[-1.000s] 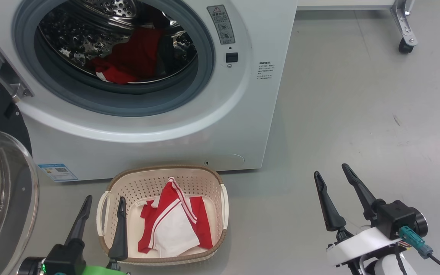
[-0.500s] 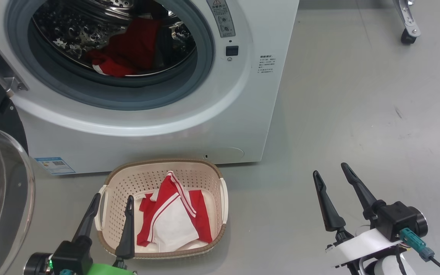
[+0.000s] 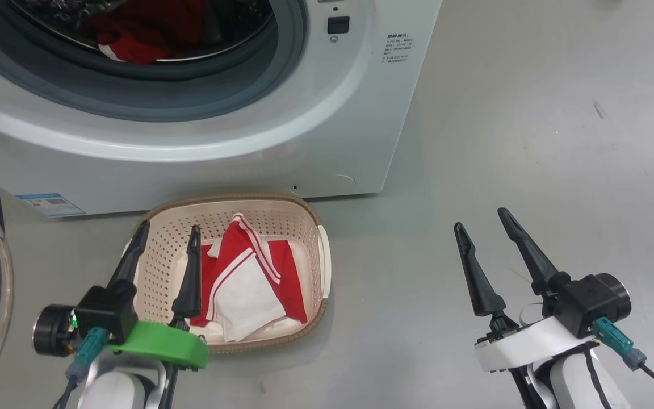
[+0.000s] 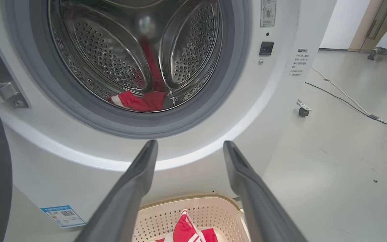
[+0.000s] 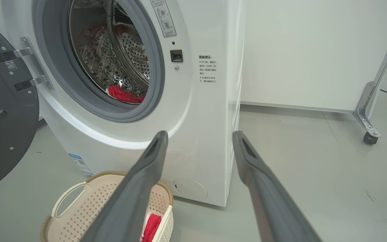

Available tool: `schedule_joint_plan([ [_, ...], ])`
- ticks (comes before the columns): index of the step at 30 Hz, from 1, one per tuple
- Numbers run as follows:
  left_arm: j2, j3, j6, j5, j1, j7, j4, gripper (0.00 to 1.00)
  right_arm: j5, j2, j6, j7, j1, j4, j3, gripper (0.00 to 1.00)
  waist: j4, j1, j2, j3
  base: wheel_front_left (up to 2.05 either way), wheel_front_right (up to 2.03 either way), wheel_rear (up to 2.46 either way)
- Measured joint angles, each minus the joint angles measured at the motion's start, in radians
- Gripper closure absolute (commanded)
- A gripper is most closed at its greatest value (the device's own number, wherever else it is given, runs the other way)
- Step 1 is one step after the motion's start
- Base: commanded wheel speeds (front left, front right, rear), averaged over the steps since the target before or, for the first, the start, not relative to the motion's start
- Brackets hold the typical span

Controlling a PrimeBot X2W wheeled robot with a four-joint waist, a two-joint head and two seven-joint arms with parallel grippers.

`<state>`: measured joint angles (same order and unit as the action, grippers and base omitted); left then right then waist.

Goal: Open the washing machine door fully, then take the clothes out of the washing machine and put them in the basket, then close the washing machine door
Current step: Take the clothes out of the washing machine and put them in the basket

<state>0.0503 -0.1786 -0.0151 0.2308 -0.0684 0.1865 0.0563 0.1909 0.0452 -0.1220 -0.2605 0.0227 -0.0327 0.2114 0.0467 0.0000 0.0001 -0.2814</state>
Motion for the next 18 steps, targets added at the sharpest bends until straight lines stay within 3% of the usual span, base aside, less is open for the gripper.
schedule_joint_plan([
  [11, 0.001, 0.016, 0.012, 0.002, -0.264, -0.064, 0.099, 0.00, 0.002, 0.000, 0.000, 0.000, 0.069, 0.026, 0.012, 0.00, 0.030, 0.0000, 0.0000, -0.163, 0.00, 0.00, 0.00],
  [18, 0.043, 0.052, 0.021, 0.018, -0.447, -0.155, 0.155, 0.00, 0.040, 0.001, 0.000, 0.000, 0.138, 0.052, 0.028, 0.00, 0.056, 0.0000, 0.0000, -0.261, 0.00, 0.00, 0.00],
])
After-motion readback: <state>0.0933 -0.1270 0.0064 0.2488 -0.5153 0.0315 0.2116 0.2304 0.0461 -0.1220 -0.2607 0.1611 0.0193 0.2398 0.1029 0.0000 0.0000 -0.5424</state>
